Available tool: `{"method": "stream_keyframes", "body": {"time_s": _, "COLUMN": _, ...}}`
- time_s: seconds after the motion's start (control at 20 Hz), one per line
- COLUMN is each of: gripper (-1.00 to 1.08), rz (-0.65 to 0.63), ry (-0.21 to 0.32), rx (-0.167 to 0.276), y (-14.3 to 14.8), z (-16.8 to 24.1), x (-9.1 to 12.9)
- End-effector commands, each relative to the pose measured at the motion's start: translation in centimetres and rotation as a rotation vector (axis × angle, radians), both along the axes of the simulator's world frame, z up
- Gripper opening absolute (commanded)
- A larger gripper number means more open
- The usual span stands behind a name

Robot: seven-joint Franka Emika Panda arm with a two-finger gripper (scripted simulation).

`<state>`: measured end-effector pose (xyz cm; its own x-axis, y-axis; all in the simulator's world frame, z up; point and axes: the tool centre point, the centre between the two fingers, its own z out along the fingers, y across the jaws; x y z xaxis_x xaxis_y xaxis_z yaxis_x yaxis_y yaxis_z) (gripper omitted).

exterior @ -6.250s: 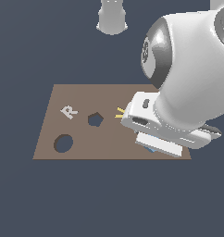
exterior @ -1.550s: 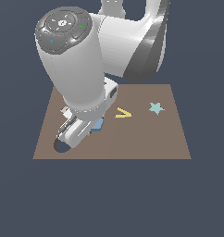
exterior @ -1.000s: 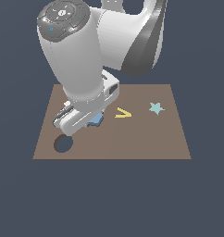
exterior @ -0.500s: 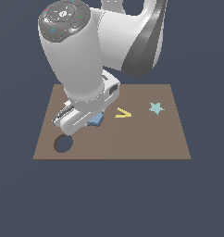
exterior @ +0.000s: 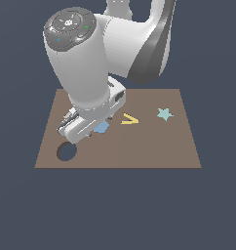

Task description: Insert a designated object into the corresponding slot on a board.

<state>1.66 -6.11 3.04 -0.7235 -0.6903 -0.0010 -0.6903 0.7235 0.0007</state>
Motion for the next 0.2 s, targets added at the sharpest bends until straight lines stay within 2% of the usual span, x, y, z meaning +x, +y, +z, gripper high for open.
{"method": "stream_keyframes", "body": {"time_s": 0.0, "gripper": 1.0, "rz": 0.0, "ry": 0.0, "rx": 0.0, "y": 0.0, "z": 0.0, "x": 0.01}}
{"method": "stream_keyframes", "body": {"time_s": 0.15, "gripper": 1.0, "rz": 0.0, "ry": 0.0, "rx": 0.0, "y": 0.0, "z": 0.0, "x": 0.01}}
